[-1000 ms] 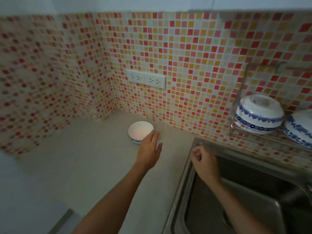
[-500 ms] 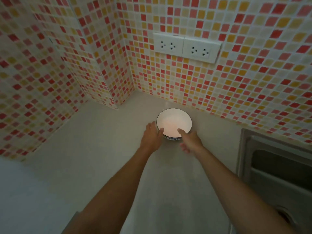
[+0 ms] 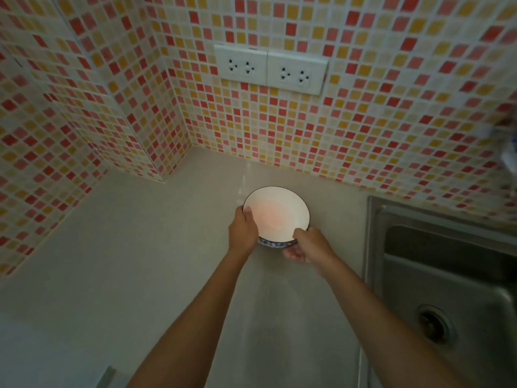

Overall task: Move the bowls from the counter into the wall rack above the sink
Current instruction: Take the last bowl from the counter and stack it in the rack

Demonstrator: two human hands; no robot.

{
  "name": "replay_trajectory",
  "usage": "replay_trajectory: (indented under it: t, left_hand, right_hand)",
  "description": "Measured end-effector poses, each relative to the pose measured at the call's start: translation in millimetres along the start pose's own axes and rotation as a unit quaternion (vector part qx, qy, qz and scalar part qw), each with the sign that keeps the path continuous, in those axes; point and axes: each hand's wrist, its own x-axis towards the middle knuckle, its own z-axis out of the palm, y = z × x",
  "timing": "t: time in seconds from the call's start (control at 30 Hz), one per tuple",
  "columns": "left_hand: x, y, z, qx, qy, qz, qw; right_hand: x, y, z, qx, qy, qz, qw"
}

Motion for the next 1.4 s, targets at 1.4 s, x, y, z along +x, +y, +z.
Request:
replay_trajectory:
  t: [1.4]
  left_hand:
    - [-364.2, -87.5, 285.8, 0.426, -0.185, 0.244, 0.851]
  right_hand:
    - [-219.2, 295.8, -403.9, 0.269, 0.118, 0.082, 0.952]
